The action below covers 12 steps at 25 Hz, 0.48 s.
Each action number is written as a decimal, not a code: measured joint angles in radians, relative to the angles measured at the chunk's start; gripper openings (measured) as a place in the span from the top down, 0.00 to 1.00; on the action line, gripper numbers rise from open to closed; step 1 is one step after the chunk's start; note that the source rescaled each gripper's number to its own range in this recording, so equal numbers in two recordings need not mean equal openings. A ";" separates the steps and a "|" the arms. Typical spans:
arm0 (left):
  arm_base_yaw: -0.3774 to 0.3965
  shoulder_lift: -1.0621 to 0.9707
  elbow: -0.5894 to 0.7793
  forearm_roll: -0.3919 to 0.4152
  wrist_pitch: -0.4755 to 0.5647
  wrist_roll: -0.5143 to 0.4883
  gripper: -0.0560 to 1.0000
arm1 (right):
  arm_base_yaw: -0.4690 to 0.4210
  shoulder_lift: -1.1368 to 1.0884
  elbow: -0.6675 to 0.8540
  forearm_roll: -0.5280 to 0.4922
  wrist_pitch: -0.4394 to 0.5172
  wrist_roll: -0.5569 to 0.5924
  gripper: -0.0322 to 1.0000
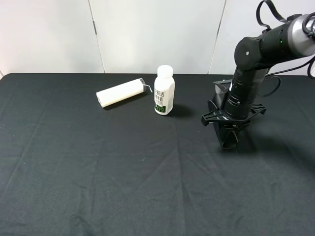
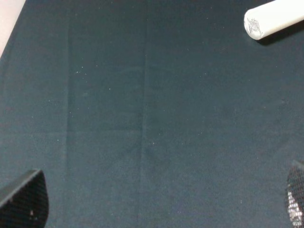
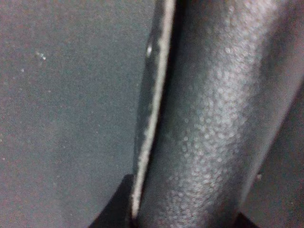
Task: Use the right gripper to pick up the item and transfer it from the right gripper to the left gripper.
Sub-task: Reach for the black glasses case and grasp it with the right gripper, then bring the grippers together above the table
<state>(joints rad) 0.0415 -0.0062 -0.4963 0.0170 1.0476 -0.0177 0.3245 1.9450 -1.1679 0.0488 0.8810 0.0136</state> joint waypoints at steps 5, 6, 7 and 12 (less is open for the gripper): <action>0.000 0.000 0.000 0.000 0.000 0.000 0.00 | 0.000 -0.055 -0.074 -0.017 0.095 0.001 0.95; 0.000 0.000 0.000 0.000 0.000 0.000 0.00 | 0.000 -0.070 -0.092 -0.018 0.125 0.001 0.95; 0.000 0.000 0.000 0.000 0.000 0.000 0.00 | 0.000 -0.088 -0.111 -0.019 0.152 0.001 0.95; 0.000 0.000 0.000 0.000 0.000 0.000 0.00 | 0.000 -0.202 -0.143 -0.016 0.235 -0.003 0.95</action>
<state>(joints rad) 0.0415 -0.0062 -0.4963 0.0170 1.0476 -0.0177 0.3245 1.7432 -1.3109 0.0328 1.1163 0.0111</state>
